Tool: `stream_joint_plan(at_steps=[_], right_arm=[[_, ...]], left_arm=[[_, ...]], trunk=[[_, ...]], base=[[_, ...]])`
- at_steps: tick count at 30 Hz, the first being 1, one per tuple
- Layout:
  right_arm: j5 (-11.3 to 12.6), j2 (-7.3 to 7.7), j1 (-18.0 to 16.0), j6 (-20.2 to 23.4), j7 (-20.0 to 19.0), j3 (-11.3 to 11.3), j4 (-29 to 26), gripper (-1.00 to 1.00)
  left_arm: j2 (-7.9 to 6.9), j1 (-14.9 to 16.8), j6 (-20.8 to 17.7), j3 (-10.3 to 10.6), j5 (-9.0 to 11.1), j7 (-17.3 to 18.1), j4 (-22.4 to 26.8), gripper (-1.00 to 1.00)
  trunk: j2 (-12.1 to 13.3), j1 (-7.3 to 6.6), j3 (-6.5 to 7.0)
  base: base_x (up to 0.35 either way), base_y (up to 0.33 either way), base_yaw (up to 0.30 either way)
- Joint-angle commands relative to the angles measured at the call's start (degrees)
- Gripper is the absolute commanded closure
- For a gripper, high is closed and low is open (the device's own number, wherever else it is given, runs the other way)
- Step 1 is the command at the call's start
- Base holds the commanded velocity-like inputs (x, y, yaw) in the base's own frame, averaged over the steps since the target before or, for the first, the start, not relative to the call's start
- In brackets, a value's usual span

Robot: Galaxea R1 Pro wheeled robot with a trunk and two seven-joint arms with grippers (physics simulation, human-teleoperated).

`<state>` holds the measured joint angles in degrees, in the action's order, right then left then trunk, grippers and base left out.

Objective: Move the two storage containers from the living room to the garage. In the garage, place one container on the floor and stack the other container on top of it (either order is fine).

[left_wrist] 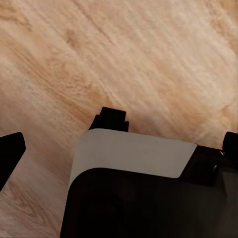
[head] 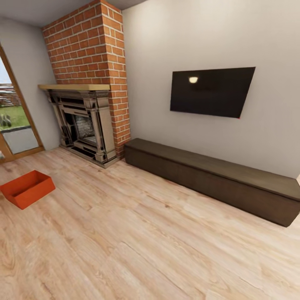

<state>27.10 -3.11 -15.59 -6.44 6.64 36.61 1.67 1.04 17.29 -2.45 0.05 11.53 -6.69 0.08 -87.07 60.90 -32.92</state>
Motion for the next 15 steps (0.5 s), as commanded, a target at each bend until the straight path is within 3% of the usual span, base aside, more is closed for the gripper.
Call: stream_joint_plan(at_steps=[1, 15], right_arm=[[0.51, -0.05, -0.05, -0.32, 0.04, 0.48, 0.18, -1.00], [0.50, 0.03, -0.05, -0.33, 0.04, 0.48, 0.18, -1.00]], left_arm=[[0.02, 0.05, -0.19, 0.04, 0.34, -0.17, 0.01, -1.00], [-0.03, 0.04, -0.19, 0.04, 0.41, -0.17, 0.01, -1.00]], trunk=[[-0.02, 0.03, -0.05], [-0.02, 0.03, -0.05]], base=[[0.322, 0.000, 0.271], [0.322, 0.000, 0.274]])
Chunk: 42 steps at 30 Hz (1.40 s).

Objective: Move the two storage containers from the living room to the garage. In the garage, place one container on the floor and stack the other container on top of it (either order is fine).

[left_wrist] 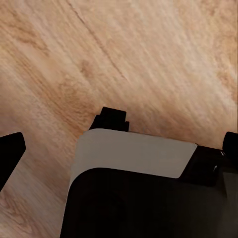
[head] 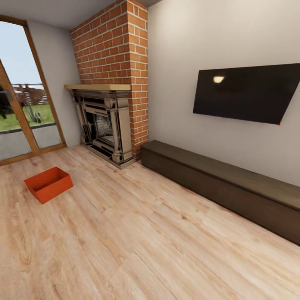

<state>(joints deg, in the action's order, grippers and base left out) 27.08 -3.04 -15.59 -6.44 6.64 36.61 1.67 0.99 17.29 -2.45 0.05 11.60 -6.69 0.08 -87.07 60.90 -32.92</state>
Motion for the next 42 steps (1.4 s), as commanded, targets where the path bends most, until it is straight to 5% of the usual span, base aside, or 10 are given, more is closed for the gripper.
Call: stream_joint_plan(at_steps=[1, 42], right_arm=[[0.52, -0.04, -0.05, -0.32, 0.04, 0.48, 0.18, -1.00], [0.52, -0.07, -0.05, -0.32, 0.04, 0.48, 0.18, -1.00]], left_arm=[[0.02, 0.05, -0.19, 0.04, 0.33, -0.17, 0.01, -1.00], [0.04, 0.06, -0.19, 0.04, 0.27, -0.17, 0.01, -1.00]], trunk=[[-0.02, 0.03, -0.05], [-0.02, 0.03, -0.05]], base=[[0.322, 0.000, 0.275], [0.322, 0.000, 0.275]])
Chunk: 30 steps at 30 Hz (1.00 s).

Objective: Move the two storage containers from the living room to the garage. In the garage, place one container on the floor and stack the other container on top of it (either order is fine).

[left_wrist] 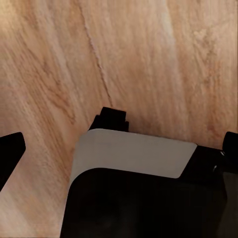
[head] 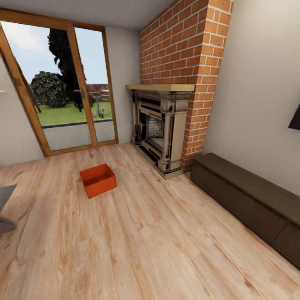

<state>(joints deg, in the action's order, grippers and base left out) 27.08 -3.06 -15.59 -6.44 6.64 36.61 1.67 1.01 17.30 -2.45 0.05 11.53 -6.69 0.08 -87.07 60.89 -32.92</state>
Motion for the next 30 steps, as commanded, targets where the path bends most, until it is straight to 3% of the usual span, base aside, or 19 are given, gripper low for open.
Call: stream_joint_plan(at_steps=[1, 11, 30], right_arm=[[0.52, -0.07, -0.05, -0.32, 0.04, 0.48, 0.18, -1.00], [0.58, -0.04, -0.05, -0.32, 0.04, 0.48, 0.18, -1.00], [0.60, -0.02, -0.05, -0.32, 0.04, 0.48, 0.18, -1.00]], left_arm=[[0.03, 0.05, -0.19, 0.04, 0.34, -0.17, 0.01, -1.00], [0.03, 0.02, -0.19, 0.04, 0.34, -0.17, 0.01, -1.00], [-0.01, 0.04, -0.19, 0.04, 0.34, -0.17, 0.01, -1.00]], trunk=[[-0.02, 0.03, -0.05], [-0.02, 0.03, -0.05], [-0.02, 0.03, -0.05]], base=[[0.322, 0.000, 0.275], [0.322, 0.000, 0.256], [0.322, 0.000, 0.016]])
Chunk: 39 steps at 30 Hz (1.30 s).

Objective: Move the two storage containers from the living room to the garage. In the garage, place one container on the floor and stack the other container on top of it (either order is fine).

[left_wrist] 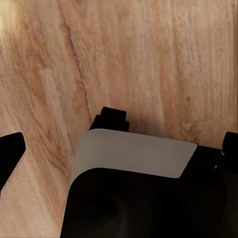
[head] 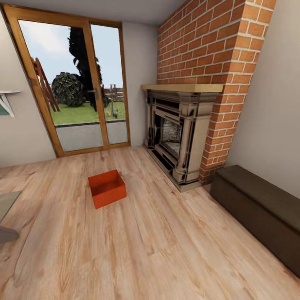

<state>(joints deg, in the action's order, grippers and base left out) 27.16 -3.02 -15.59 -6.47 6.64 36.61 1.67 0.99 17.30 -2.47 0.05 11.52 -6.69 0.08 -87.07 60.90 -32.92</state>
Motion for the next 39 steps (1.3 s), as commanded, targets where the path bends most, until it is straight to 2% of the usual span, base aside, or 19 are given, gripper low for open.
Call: stream_joint_plan(at_steps=[1, 13, 39], right_arm=[[0.47, -0.05, -0.06, -0.30, 0.04, 0.48, 0.18, -1.00], [0.39, -0.09, -0.06, -0.28, 0.04, 0.48, 0.18, -1.00], [0.35, -0.05, -0.06, -0.30, 0.04, 0.48, 0.18, -1.00]], left_arm=[[0.00, 0.02, -0.17, 0.04, 0.35, -0.16, 0.01, -1.00], [0.00, 0.05, -0.17, 0.04, 0.35, -0.16, 0.01, -1.00], [0.04, 0.02, -0.17, 0.04, 0.35, -0.16, 0.01, -1.00]], trunk=[[-0.02, 0.03, -0.05], [-0.02, 0.03, -0.05], [-0.02, 0.03, -0.05]], base=[[0.322, 0.000, 0.000], [0.322, 0.000, 0.023], [0.322, 0.000, 0.264]])
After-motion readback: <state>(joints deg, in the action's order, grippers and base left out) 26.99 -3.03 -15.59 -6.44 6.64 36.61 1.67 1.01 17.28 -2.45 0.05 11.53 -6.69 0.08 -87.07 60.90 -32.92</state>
